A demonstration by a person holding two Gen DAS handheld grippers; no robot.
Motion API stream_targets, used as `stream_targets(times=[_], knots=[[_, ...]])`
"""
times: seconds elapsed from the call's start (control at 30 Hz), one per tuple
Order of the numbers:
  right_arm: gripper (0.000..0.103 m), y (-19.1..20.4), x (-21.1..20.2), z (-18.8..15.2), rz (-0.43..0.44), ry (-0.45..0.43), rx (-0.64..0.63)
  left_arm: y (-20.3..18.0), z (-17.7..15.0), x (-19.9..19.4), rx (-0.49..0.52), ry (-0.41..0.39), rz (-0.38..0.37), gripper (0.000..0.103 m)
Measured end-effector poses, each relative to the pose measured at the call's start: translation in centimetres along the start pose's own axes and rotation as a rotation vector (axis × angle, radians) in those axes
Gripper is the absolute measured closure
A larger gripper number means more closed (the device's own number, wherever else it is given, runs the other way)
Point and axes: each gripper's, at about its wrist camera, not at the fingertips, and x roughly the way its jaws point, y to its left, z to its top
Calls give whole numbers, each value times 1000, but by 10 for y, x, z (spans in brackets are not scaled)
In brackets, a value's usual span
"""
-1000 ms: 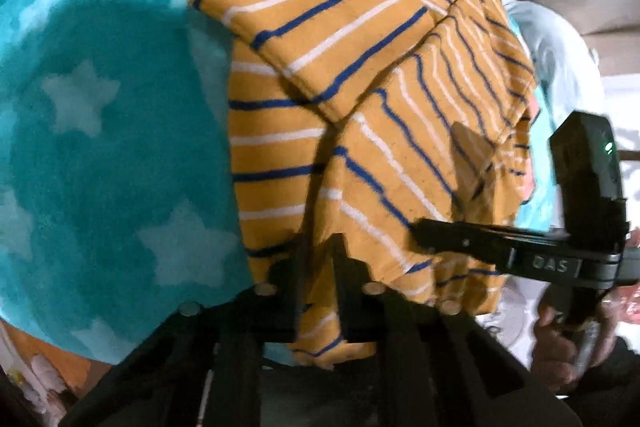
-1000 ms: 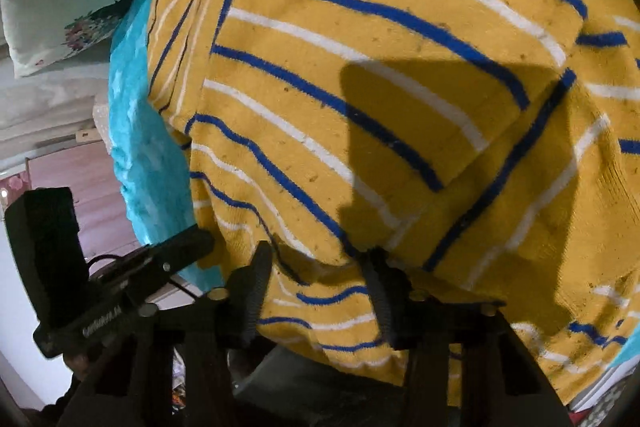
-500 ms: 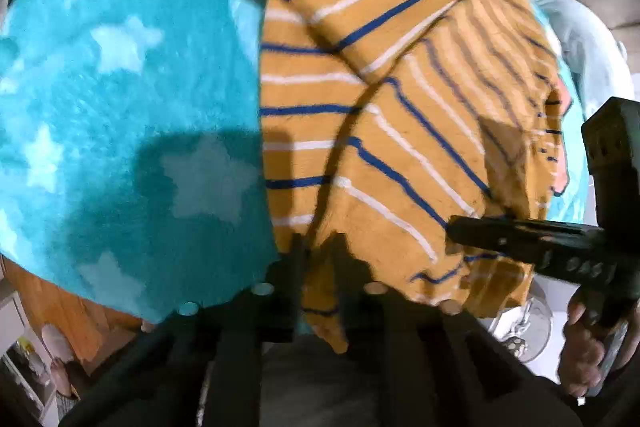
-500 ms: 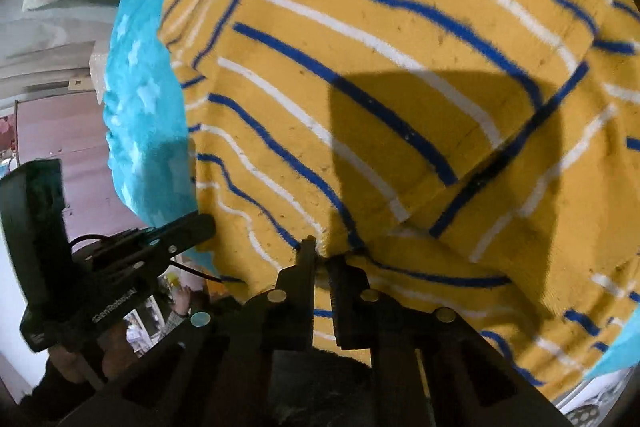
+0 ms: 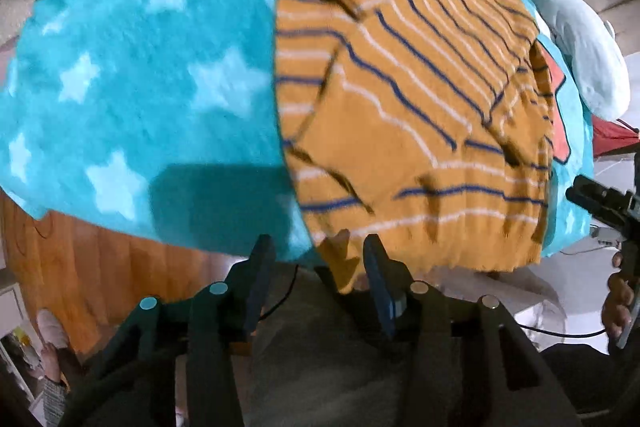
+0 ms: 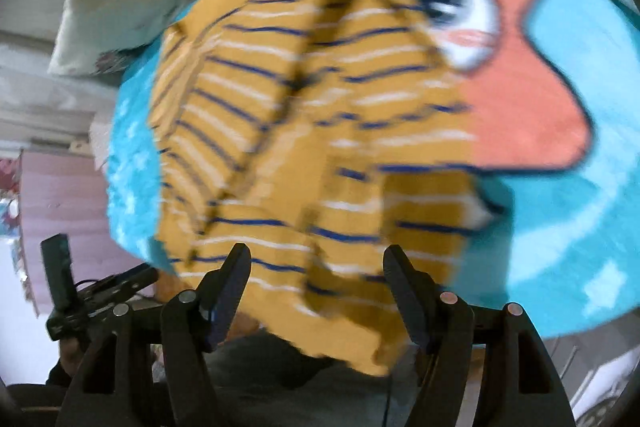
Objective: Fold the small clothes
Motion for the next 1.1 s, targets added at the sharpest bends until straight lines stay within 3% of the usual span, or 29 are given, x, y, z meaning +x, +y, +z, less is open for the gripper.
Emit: stream_targets(times=[0.17, 0.27, 0.4, 0.57, 0.6, 0.63, 0.67, 0.7, 0.8, 1.0, 1.1], knots=[[30, -44, 0, -25, 13, 14, 94, 2, -9, 18, -16, 36, -14, 56], [35, -51, 13, -40, 15, 29, 127, 0, -16, 27, -14, 38, -24, 56], [52, -57, 28, -51, 62, 62, 149, -12, -17, 37, -5, 24, -38, 57], [56, -46, 38, -46, 19, 62, 99, -15, -18, 53, -56, 28, -22, 59], [69, -43, 39, -44, -11, 66, 86, -12, -19, 54, -68, 27, -33, 60], [85, -41, 40, -42, -31, 74, 78, -10, -20, 54, -80, 27, -45, 68], [89, -41, 41, -41, -36, 84, 74, -7, -20, 53, -85, 26, -56, 84], [91, -41, 41, -40, -37, 86, 75, -8, -21, 50, -82, 16, -58, 93], [94, -43, 32, -43, -56, 73, 68, -5, -25, 36, -76, 7, -56, 97], [95, -49, -2, -58, -31, 47, 34, 13, -35, -9, -92, -17, -133, 98], [96, -42, -1, -59, -43, 60, -17, 26, -33, -10, -111, -12, -110, 98]])
